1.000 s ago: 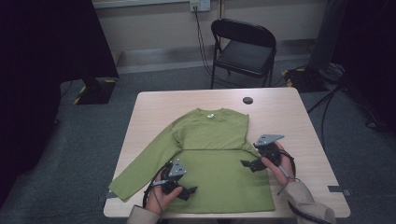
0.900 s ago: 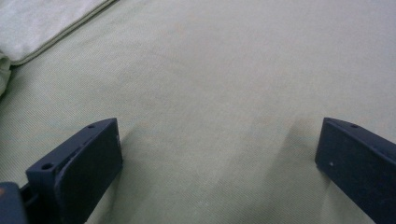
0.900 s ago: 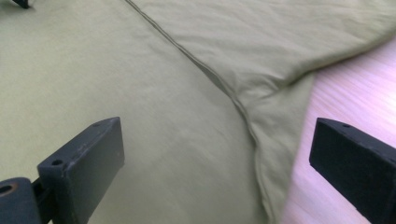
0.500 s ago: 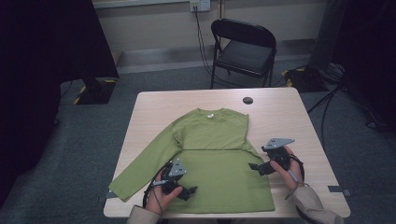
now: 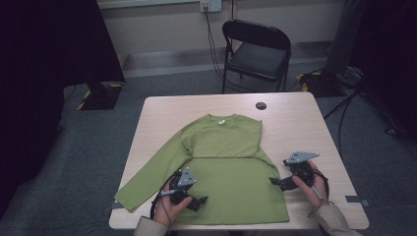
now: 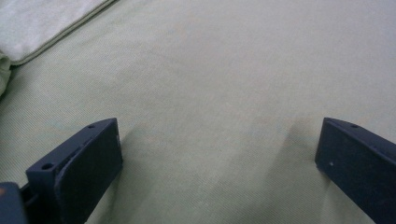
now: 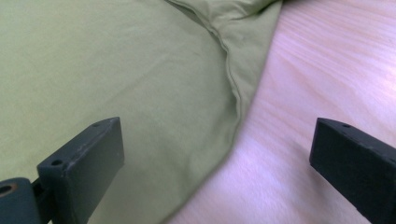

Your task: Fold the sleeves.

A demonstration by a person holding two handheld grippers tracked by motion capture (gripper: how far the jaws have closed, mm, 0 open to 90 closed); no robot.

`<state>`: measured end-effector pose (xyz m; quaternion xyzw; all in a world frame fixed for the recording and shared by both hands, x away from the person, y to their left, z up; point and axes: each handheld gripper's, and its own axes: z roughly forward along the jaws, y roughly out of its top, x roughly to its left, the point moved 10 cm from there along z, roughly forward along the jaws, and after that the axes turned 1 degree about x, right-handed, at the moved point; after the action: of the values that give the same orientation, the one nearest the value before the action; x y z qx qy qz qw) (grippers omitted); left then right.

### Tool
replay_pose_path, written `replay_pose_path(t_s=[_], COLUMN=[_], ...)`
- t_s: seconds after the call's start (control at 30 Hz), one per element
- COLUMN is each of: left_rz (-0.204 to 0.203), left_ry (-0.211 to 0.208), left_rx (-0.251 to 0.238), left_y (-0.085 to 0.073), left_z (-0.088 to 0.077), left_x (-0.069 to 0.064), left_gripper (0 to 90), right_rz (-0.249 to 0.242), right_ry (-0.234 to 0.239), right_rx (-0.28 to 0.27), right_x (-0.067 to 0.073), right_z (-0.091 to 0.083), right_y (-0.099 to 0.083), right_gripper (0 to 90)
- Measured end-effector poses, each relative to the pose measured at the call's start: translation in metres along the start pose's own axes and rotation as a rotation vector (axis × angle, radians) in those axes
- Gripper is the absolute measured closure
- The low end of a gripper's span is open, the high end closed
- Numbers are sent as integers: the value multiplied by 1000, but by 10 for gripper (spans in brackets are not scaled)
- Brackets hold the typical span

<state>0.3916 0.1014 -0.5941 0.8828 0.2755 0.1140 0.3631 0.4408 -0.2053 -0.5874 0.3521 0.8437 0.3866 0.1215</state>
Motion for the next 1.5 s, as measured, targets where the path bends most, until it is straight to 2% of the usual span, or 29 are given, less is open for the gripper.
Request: replay_pose_path(t_s=[0.23, 0.4, 0.57, 0.6, 0.7, 1.17, 1.23, 1.33, 1.5], left_rz=[0, -1, -1, -1, -1, -9, -5, -21, -53], left_ry=[0, 1, 1, 1, 1, -1, 0, 0, 7], left_rx=[0, 0, -1, -1, 0, -1, 11, 16, -22], left_y=[0, 0, 0, 0, 0, 0, -1, 0, 1], left_z=[0, 0, 0, 0, 0, -1, -3, -9, -25], left_x=[0, 0, 0, 0, 0, -1, -1, 0, 5], left_gripper=[0, 0, 0, 0, 0, 0, 6, 35, 24], right_rz=[-6, -30, -32, -46, -38, -38, -38, -38, -38], right_ry=[-21, -48, -51, -67, -71, -72, -72, -72, -72], right_rx=[28, 45, 49, 58, 59, 57, 57, 57, 57], right_x=[-3, -5, -6, -7, -8, -9, -9, -9, -9], right_z=[-10, -17, -23, -25, -30, -31, -31, -31, -31], right_y=[-14, -22, -29, -31, -36, -37, -37, -37, -37], right_gripper=[19, 8, 4, 0, 0, 0, 0, 0, 0])
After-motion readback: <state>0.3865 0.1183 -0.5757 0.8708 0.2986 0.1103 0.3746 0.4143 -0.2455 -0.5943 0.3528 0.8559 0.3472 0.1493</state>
